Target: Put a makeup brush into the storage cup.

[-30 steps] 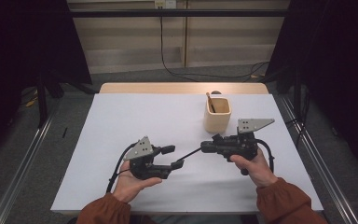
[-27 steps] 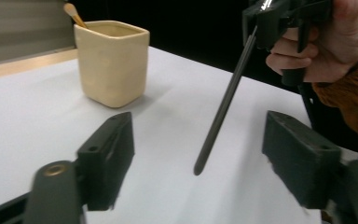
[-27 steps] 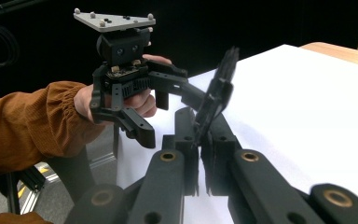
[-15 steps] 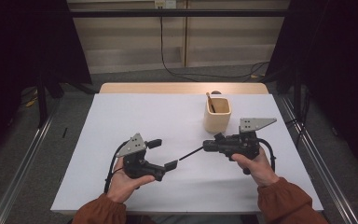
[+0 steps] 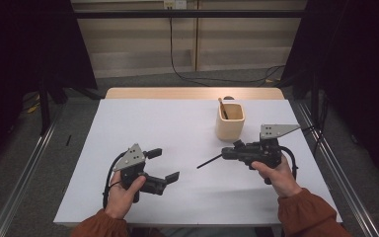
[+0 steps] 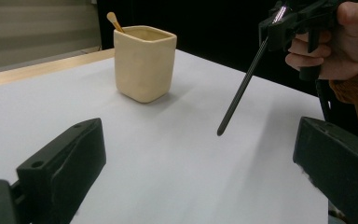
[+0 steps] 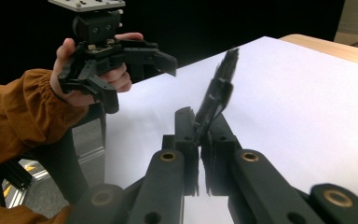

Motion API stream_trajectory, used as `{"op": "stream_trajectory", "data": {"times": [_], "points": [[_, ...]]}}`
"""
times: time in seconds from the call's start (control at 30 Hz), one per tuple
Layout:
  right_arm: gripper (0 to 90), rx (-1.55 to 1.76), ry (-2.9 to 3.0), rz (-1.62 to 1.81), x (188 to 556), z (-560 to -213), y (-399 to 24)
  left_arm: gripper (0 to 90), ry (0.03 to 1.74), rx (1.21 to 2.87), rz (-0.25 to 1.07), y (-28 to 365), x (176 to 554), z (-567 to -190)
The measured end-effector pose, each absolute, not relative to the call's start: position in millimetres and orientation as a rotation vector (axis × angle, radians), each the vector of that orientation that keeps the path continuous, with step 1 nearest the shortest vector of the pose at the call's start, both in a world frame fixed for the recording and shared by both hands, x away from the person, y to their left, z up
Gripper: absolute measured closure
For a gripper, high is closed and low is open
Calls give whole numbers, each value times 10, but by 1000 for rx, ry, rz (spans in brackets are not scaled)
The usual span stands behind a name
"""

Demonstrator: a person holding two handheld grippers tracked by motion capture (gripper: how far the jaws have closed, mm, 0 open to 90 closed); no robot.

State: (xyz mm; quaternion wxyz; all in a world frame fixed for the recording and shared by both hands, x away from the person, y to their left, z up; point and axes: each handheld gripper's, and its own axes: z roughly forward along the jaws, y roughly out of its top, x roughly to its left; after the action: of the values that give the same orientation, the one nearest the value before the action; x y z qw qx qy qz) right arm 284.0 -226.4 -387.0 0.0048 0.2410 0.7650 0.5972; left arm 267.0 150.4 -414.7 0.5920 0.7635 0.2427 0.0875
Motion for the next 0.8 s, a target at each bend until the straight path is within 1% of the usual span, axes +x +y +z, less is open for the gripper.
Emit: {"op": "stream_trajectory", "data": {"times": [0.3, 0.43, 0.8], "points": [[854, 771, 2393, 1830, 2833, -3863, -2340, 26, 625, 1761, 250, 1671, 2648, -4187], [853, 787, 2386, 1821, 2847, -3869, -2378, 24, 617, 1780, 274, 1696, 2623, -4180], [854, 823, 2365, 1800, 2814, -3870, -2523, 22, 659, 1754, 274, 1861, 2559, -4240]]}}
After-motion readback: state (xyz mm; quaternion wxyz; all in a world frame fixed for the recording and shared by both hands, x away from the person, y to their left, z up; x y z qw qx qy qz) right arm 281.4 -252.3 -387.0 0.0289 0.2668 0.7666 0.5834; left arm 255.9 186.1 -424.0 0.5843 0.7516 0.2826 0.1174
